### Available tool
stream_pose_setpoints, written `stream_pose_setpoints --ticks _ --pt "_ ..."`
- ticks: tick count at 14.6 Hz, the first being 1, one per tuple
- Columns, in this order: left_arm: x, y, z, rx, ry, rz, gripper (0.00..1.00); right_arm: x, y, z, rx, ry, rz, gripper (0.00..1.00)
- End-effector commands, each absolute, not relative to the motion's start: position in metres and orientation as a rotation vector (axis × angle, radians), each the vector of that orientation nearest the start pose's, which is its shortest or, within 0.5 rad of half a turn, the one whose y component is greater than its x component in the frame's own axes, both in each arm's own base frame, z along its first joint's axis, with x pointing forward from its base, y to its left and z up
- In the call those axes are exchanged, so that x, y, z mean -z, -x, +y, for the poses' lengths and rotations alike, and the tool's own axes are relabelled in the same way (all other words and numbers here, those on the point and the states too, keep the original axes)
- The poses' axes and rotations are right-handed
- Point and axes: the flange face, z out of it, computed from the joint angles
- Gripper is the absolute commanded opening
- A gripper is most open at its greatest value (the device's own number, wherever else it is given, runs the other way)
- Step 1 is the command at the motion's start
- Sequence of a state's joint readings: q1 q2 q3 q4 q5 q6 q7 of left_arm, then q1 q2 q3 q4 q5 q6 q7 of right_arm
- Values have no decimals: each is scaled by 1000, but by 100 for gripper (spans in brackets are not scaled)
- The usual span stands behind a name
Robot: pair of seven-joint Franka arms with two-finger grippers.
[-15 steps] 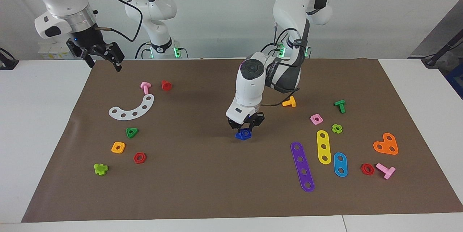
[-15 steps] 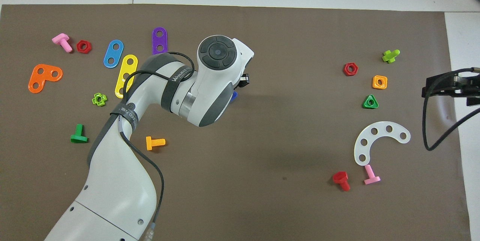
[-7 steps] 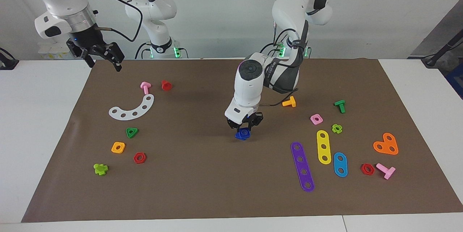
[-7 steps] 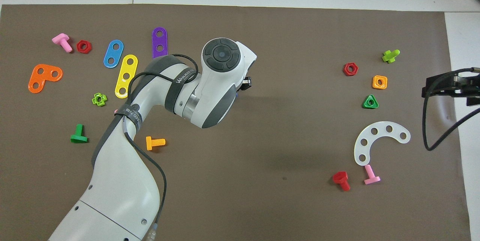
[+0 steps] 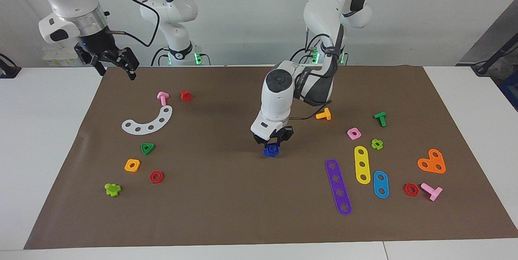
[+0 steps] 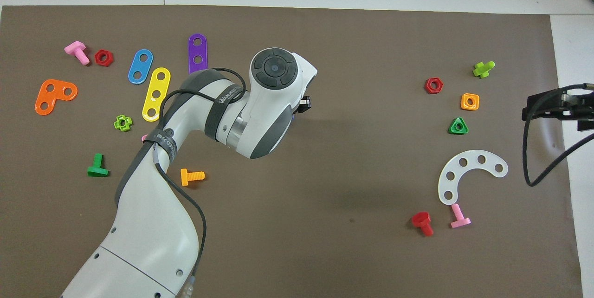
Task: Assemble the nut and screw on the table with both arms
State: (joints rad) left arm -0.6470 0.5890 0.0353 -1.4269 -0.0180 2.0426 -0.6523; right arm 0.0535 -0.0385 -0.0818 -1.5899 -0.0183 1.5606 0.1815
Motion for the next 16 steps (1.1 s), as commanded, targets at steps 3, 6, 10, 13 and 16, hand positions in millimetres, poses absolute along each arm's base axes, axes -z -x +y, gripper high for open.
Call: stream_pose_setpoints --ticks 3,6,10,13,16 --pt "-357 -582 -414 -10 3170 -108 9 -636 -536 -19 -3 3124 308 100" --pt "-362 -584 -412 -51 3159 -119 9 -637 -536 -19 0 3125 310 100" --pt "-365 -585 -410 -79 3146 -122 9 -637 -536 -19 0 3125 310 100" --pt "-365 -584 -412 -73 3151 -116 9 -637 -536 -19 0 3125 310 100" --pt "-364 -581 -416 -64 3154 -103 9 -636 -536 -19 -3 3125 308 100"
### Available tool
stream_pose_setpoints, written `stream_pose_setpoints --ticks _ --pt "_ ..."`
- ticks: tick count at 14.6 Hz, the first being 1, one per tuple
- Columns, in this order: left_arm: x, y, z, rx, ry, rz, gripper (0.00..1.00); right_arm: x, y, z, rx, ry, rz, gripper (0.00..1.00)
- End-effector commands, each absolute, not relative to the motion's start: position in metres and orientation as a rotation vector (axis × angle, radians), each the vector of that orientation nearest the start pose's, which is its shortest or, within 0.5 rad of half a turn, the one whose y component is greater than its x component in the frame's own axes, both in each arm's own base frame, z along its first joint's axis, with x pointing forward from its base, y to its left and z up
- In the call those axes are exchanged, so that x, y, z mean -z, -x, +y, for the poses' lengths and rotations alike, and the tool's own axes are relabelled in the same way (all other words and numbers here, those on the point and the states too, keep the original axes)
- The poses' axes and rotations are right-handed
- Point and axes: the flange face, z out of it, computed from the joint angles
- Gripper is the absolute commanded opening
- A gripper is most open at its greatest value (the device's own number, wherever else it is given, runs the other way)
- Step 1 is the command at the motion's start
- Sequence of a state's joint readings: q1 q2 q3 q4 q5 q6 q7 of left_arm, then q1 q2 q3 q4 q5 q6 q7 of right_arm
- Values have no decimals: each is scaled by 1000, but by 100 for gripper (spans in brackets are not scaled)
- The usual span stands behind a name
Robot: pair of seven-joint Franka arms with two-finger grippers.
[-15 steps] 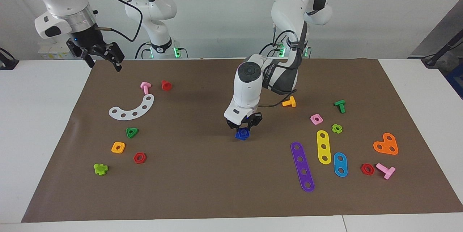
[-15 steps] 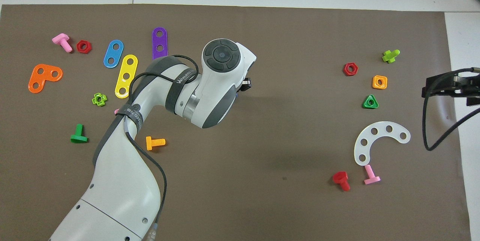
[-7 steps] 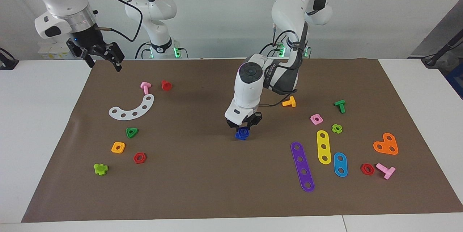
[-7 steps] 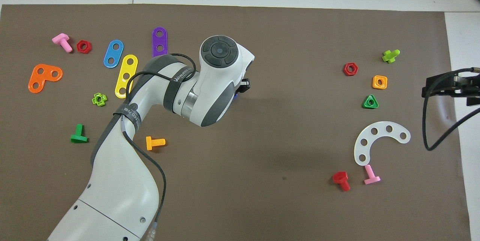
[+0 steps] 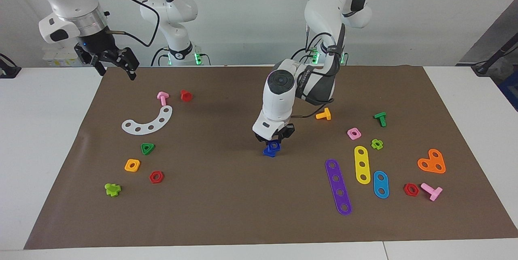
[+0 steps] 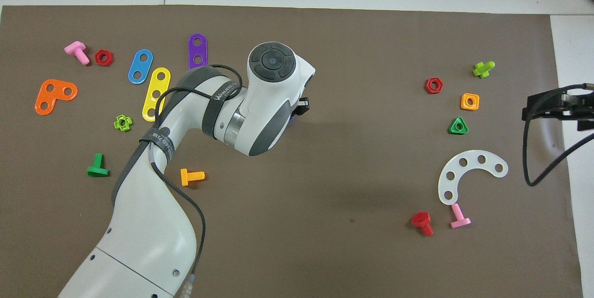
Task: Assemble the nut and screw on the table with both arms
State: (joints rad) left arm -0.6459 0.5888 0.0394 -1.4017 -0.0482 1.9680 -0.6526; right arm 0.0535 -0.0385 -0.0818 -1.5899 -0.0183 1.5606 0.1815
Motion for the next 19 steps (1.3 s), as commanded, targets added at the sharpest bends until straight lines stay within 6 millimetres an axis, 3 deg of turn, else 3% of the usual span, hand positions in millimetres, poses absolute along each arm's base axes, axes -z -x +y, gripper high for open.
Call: stream_pose_setpoints --ticks 1,4,19 --pt "-364 -581 -416 -60 3156 -104 9 -637 -536 -19 0 3125 310 100" --pt "-360 -580 -421 -24 3172 -94 8 -636 -536 -18 -3 3125 308 100" --pt "-326 -567 -410 43 3190 -99 8 -636 -536 -19 -3 3124 308 100"
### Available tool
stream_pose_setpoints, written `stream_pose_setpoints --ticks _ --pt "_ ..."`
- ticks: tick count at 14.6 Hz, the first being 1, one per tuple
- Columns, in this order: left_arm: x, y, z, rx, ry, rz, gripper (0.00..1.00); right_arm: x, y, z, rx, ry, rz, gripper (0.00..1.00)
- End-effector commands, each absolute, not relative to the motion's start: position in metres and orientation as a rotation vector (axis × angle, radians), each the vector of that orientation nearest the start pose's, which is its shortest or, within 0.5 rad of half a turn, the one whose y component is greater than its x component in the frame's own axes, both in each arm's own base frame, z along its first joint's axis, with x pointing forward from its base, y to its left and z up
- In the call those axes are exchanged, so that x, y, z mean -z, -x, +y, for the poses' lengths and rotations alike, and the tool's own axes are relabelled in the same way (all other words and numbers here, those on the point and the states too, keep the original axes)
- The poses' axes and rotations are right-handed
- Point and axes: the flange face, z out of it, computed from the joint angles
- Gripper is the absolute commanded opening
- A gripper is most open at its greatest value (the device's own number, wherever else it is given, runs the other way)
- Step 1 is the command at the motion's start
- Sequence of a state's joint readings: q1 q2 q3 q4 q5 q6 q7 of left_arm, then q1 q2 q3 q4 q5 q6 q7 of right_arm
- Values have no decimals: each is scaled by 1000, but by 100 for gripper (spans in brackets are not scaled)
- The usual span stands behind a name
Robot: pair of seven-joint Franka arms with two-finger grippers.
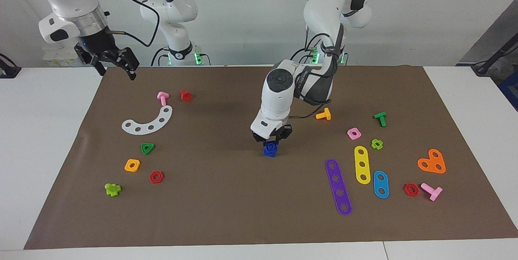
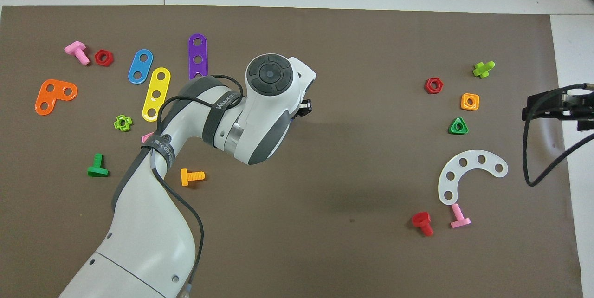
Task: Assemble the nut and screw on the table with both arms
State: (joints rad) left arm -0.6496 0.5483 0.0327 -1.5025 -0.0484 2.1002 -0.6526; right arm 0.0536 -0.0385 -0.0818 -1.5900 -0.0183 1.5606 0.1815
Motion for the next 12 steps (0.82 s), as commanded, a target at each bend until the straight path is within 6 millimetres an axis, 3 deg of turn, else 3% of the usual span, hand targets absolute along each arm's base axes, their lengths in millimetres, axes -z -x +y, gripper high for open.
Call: stream_pose_setpoints --ticks 1,12 --pt "-326 -567 -411 45 3191 -97 8 -636 -536 -19 -3 3125 310 100" --pt "-325 -563 -412 65 3200 -94 7 -636 -536 -19 -3 3125 308 100"
